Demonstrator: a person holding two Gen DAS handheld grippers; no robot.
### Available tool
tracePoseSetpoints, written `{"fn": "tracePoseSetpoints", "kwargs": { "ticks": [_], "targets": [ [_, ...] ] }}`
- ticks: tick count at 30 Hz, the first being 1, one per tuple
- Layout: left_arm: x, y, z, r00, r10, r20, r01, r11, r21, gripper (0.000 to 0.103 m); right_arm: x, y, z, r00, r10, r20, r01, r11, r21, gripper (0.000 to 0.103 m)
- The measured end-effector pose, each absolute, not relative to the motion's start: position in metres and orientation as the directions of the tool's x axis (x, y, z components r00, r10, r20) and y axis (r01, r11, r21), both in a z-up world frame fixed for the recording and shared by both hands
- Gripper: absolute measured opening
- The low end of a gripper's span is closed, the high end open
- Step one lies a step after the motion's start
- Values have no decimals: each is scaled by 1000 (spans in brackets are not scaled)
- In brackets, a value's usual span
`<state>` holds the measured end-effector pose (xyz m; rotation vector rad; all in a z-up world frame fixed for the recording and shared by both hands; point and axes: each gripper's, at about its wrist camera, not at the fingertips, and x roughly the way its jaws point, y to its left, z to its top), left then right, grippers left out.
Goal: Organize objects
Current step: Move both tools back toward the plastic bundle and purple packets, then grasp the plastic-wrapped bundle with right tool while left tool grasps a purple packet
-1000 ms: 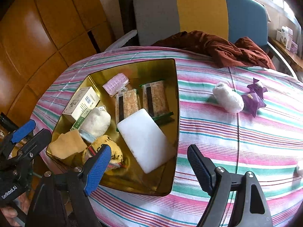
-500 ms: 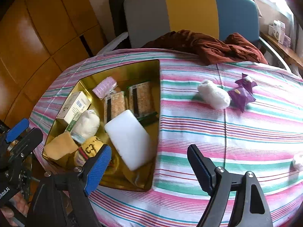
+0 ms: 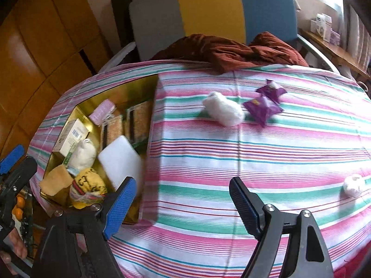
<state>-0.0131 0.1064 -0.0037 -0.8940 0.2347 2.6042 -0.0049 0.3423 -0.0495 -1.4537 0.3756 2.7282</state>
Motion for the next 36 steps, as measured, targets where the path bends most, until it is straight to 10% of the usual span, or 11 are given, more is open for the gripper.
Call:
{"fn": "tracePoseSetpoints", "kwargs": {
  "ticks": [36],
  "targets": [
    [-12,203,-23,-577,448,-683,-616,-788,2,82,75,616,-69,-335,81,-939,-709,-678,194,84]
  ]
}}
